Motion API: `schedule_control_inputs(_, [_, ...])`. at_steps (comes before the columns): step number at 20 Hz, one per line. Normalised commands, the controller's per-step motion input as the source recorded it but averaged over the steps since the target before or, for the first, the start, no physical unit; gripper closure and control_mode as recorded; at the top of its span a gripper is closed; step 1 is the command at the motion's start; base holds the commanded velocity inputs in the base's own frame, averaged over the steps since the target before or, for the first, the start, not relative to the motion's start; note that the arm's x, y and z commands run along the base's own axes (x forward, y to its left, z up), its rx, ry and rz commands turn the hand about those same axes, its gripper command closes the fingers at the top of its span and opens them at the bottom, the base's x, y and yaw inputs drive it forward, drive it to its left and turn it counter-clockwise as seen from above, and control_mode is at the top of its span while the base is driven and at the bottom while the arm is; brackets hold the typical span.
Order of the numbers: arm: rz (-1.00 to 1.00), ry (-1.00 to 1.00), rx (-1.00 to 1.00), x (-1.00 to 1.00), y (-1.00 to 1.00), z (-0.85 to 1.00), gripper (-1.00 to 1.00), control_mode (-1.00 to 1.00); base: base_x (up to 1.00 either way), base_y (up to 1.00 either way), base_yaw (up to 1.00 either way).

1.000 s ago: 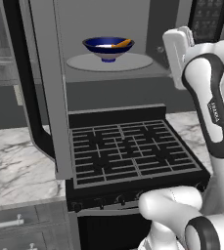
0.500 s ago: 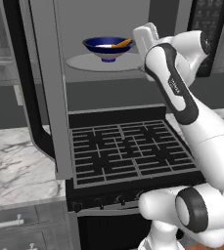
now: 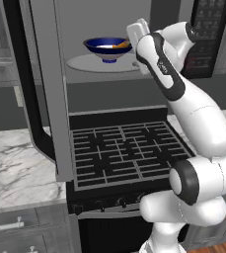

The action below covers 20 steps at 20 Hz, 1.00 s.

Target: The microwave is finished heating the shrimp and carrot. Take the bowl containing the food and place it on the dining counter.

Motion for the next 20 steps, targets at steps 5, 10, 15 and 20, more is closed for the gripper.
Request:
schedule_control_inputs(5, [0.00,0.03,0.00,0.40,0.20,-0.02,-1.00,-1.00,0.00,0.00,0.00])
schedule_control_inputs(10, [0.00,0.00,0.00,0.47,0.21,-0.01,-1.00,-1.00,0.00,0.00,0.00])
schedule_control_inputs(15, [0.00,0.01,-0.01,0.39,0.03,0.00,-1.00,-1.00,0.00,0.00,0.00])
schedule_control_inputs(20, [0.00,0.04,-0.02,0.27,0.00,-0.12,-1.00,-1.00,0.00,0.00,0.00])
